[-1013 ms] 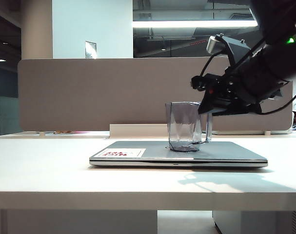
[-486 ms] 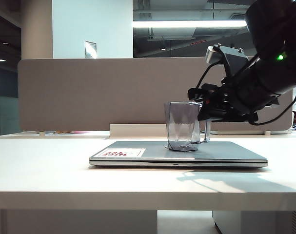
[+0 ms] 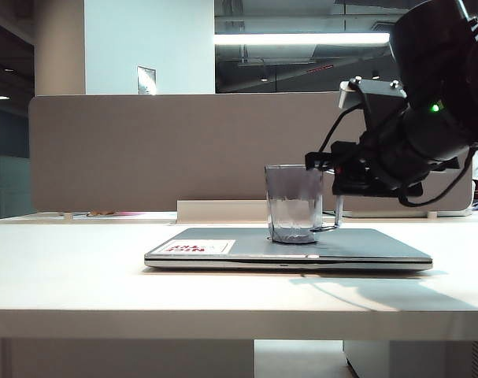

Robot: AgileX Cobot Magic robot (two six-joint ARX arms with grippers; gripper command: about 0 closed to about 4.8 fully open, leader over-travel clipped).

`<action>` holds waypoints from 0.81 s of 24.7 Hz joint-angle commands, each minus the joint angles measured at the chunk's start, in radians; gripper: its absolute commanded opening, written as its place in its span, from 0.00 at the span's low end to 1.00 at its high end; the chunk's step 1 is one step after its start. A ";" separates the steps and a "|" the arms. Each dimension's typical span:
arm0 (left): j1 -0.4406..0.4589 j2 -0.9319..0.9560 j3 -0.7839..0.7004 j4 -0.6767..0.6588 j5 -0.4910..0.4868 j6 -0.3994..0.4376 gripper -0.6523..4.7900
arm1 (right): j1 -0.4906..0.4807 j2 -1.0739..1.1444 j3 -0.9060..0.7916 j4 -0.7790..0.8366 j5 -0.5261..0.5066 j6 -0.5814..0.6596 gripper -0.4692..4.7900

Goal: Pick up the water cup and place it on the left side of the laptop.

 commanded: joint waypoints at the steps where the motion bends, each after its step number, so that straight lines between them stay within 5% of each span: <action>1: -0.001 0.001 0.006 0.011 0.004 -0.003 0.11 | -0.001 -0.002 0.005 0.044 0.033 -0.003 0.40; 15: -0.001 0.001 0.018 0.016 0.004 -0.003 0.11 | -0.015 0.101 0.065 0.112 0.051 -0.003 0.40; 17: -0.001 0.001 0.018 0.016 0.004 -0.003 0.11 | -0.015 0.120 0.089 0.113 0.051 -0.003 0.26; 20: -0.001 0.001 0.018 0.017 0.004 -0.003 0.11 | -0.015 0.130 0.094 0.116 0.050 -0.003 0.18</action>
